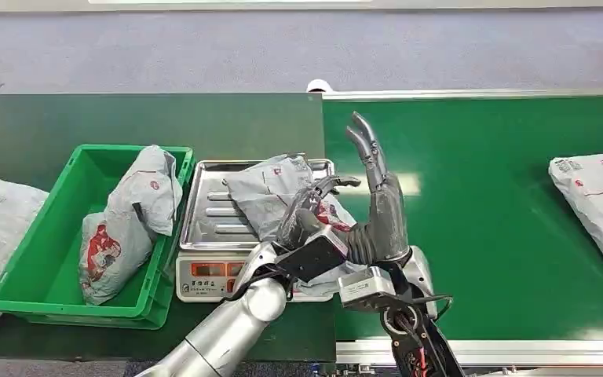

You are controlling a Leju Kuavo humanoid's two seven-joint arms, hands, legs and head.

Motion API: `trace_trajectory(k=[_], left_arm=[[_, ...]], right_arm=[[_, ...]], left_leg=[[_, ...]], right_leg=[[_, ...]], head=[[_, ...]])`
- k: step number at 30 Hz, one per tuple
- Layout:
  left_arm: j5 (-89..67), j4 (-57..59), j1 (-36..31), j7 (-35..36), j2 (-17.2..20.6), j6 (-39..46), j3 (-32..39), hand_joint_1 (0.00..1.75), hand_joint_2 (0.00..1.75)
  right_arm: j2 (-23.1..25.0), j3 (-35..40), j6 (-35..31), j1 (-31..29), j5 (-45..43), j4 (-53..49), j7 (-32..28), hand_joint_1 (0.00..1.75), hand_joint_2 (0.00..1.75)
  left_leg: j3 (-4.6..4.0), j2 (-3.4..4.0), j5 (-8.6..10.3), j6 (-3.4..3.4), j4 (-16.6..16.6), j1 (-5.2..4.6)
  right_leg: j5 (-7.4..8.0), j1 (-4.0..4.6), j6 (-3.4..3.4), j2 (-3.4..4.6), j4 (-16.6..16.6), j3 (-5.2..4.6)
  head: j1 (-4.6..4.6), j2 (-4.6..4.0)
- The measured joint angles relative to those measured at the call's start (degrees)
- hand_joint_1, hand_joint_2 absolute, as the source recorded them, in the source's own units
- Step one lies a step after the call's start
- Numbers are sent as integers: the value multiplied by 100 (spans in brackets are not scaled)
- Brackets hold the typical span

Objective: Moved the parcel from conveyor to table for the left to box.

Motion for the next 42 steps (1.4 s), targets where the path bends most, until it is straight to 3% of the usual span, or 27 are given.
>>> trace_trajectory(k=[10, 19, 24, 26, 31, 36, 42], left_arm=[[-551, 9, -60, 444, 42, 464, -127, 0, 175], [-1010, 153, -166, 820, 146, 824, -197, 0, 175], [-1014, 415, -140, 1185, 548, 1003, 418, 0, 175], [-1053, 474, -108, 1159, 627, 1040, 618, 0, 175], [-1038, 562, -79, 1091, 745, 1053, 909, 0, 175], [-994, 579, -8, 898, 798, 1021, 1163, 0, 175], [-1003, 607, -8, 857, 778, 940, 1230, 0, 175]], right_arm=[[-7, -42, -118, 5, -39, 13, -17, 0, 175], [-59, -260, -665, 197, 43, 4, 44, 0, 175], [-72, -817, -1490, 599, -269, -498, -197, 0, 175], [-61, -1144, -1678, 810, -310, -620, -251, 0, 175], [26, -1727, -1735, 1111, -385, -798, -321, 0, 175], [201, -2560, -1738, 1489, -968, -914, -770, 0, 175], [326, -2931, -1740, 1719, -984, -1038, -885, 0, 175]], left_leg=[[0, 0, 0, 0, 0, 0], [0, 0, 0, 0, 0, 0], [20, 47, -4, -1, 0, 1], [10, 4, 1, -2, 0, 3], [8, 15, 0, -2, 0, 2], [6, 11, 0, -1, 0, 0], [10, 12, 0, -1, 0, 0]], right_leg=[[0, 0, 0, 2, 0, 0], [0, -1, 0, 1, 0, 0], [4, 1, -6, 44, 0, -10], [0, 2, -5, 4, 0, -7], [1, 1, -5, 12, 2, -8], [1, -1, -5, 8, 1, -6], [2, 0, -5, 9, 1, -7]], head=[[0, 0], [0, 0], [9, 0], [20, 0], [17, 0], [17, 0], [15, 0]])
